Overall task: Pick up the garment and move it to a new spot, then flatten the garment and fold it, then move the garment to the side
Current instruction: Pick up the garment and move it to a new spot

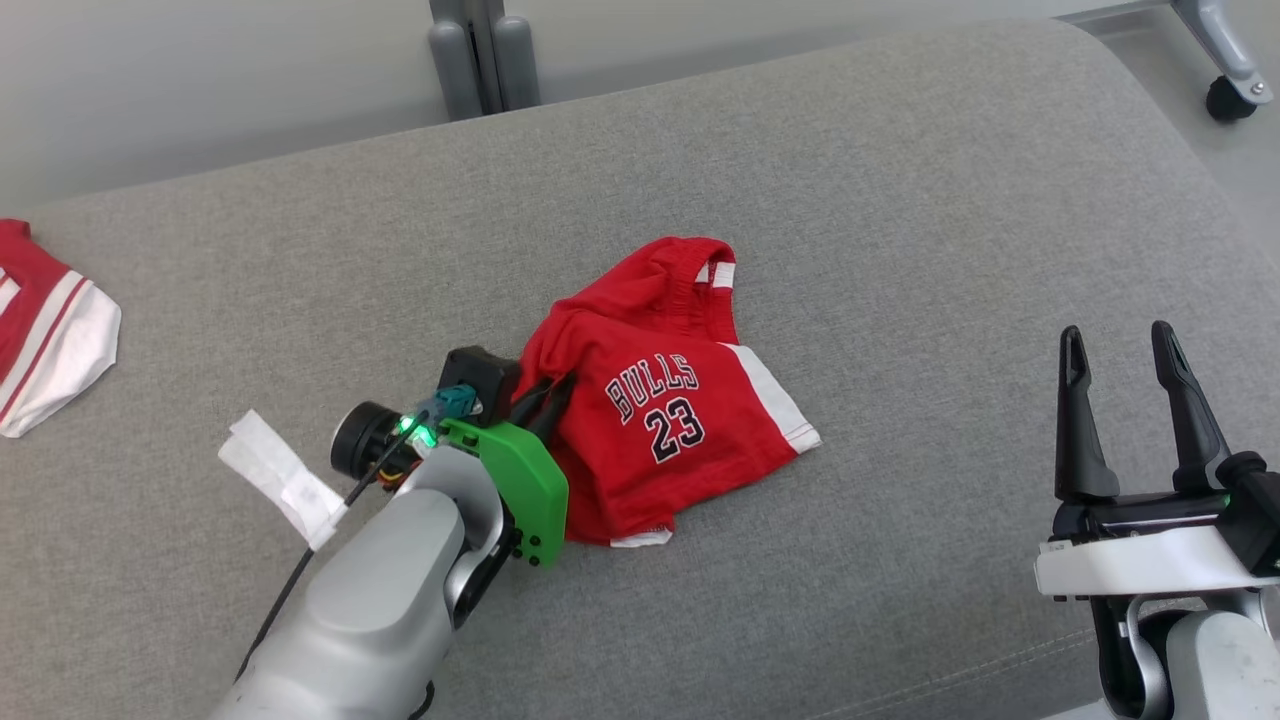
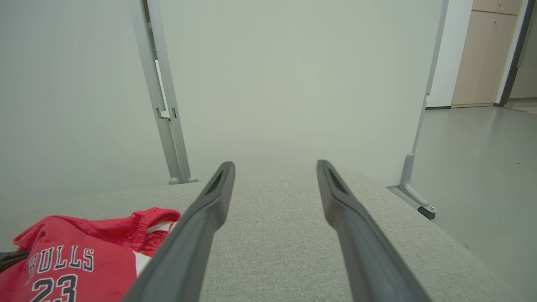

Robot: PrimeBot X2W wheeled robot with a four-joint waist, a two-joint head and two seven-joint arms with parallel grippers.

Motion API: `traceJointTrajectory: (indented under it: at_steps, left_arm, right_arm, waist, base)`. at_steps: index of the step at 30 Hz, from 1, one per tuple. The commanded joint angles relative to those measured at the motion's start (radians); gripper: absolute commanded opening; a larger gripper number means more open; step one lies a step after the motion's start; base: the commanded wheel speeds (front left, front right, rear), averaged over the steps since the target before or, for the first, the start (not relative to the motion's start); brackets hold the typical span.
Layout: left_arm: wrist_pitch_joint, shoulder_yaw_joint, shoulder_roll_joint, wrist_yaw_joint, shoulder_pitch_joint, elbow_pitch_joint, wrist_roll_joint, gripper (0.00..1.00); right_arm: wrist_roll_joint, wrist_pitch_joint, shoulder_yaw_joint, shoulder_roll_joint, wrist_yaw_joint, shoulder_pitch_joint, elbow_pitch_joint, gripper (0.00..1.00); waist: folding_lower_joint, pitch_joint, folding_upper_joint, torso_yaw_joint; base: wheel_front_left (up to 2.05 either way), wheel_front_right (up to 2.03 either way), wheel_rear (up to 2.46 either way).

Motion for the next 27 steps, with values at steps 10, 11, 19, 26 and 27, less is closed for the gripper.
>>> traceJointTrajectory:
  at_steps: [10, 11, 19, 26, 27]
  left_arm:
    - [-0.138, 0.061, -0.047, 0.027, 0.02, 0.095, -0.029, 1.0]
    - [-0.141, 0.072, -0.049, 0.034, 0.027, 0.088, -0.029, 1.0]
    - [-0.145, 0.277, -0.023, 0.123, 0.203, -0.154, 0.051, 1.0]
    - [-0.145, 0.479, -0.007, 0.175, 0.448, -0.395, 0.159, 1.0]
    - [-0.145, 0.499, -0.011, 0.176, 0.481, -0.421, 0.172, 1.0]
  right_arm:
    - [-0.003, -0.003, 0.021, -0.002, 0.0, 0.002, 0.03, 1.0]
    - [-0.003, -0.003, 0.024, -0.002, 0.0, 0.005, 0.033, 1.0]
    - [-0.006, -0.003, 0.044, -0.002, 0.0, 0.015, 0.081, 1.0]
    - [0.006, -0.003, 0.044, -0.002, 0.0, 0.051, 0.125, 1.0]
    - [0.01, -0.003, 0.045, -0.002, 0.0, 0.056, 0.13, 1.0]
  waist:
    - [0.0, -0.012, -0.0001, 0.047]
    - [0.0, -0.018, -0.0001, 0.051]
    - [0.0, -0.09, -0.0001, 0.1]
    - [0.0, -0.149, -0.0001, 0.145]
    - [0.0, -0.153, -0.0001, 0.151]
  base:
    - [0.0, 0.0, 0.0]
    - [0.0, 0.0, 0.0]
    - [0.0, 0.0, 0.0]
    - [0.0, 0.0, 0.0]
    - [0.0, 0.0, 0.0]
